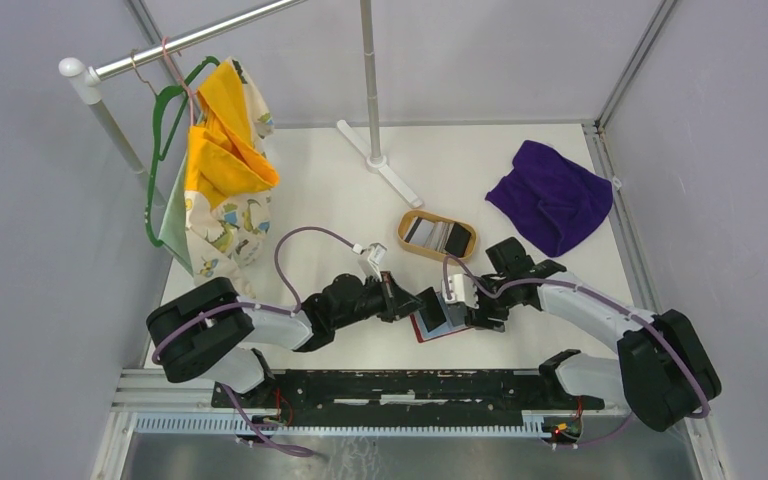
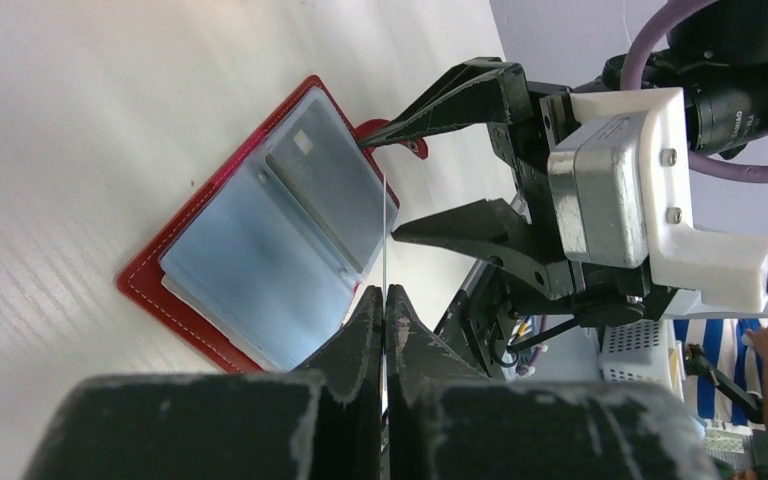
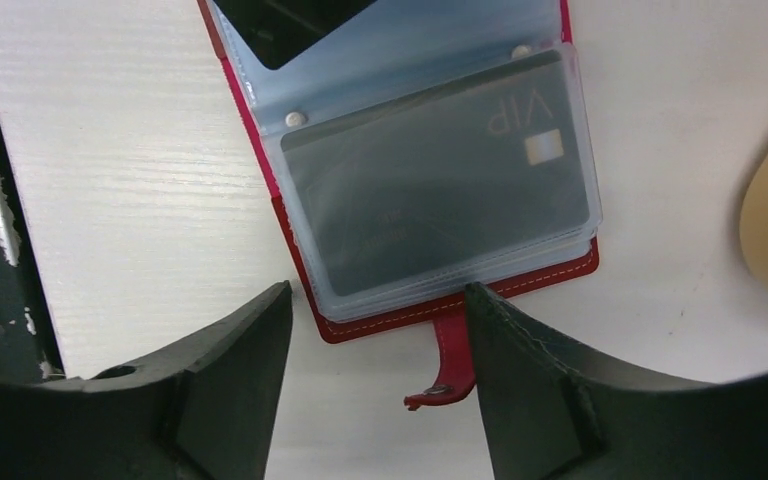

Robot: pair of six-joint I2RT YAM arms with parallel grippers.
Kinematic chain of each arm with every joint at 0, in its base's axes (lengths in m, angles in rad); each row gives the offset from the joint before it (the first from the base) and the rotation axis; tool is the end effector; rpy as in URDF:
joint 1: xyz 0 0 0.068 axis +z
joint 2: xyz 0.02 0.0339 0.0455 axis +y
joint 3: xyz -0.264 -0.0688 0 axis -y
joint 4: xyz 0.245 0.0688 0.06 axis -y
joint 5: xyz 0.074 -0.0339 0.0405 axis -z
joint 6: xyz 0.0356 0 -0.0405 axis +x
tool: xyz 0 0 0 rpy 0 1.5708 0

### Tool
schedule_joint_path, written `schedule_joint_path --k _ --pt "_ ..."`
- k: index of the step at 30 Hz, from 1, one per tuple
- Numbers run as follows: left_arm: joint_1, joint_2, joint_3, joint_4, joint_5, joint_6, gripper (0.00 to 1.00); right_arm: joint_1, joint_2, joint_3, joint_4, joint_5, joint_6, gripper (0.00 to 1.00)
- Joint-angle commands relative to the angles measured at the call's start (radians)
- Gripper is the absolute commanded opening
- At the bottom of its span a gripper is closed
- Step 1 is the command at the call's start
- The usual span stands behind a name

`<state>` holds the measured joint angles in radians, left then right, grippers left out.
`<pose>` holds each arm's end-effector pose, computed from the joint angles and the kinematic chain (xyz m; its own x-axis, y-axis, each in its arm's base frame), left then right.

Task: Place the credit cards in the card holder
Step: Move the card holder to the center of the board, then insert the credit card into the card holder.

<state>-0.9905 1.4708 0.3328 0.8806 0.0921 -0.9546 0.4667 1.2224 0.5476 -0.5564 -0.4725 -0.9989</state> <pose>0.1380 -0.2165 0.1511 -0.8001 -0.2618 -0.5398 0.3956 0.4463 -0.8027 0.1658 0.1017 0.1558 -0.0050 -0.8409 -0.5411 -0.9982 0.0367 -0.0478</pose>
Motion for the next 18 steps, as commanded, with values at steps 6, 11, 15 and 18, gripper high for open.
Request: schedule_joint_path --k 6,11,15,18 --pt "0.019 -0.047 -0.009 0.041 -0.033 -0.046 0.02 0.012 -0.148 0.17 -0.04 -0.064 0.009 0.81" --pt "0.055 -0.013 -0.04 0.142 0.024 -0.112 0.02 0.011 -0.059 0.213 -0.04 -0.125 -0.016 0.81" --pt "0.057 0.052 -0.042 0.223 0.067 -0.162 0.02 0.005 0.033 0.194 -0.064 -0.069 -0.005 0.71" --pt "0.059 0.098 -0.039 0.258 0.071 -0.182 0.02 -0.008 0.034 0.16 -0.041 -0.043 0.017 0.7"
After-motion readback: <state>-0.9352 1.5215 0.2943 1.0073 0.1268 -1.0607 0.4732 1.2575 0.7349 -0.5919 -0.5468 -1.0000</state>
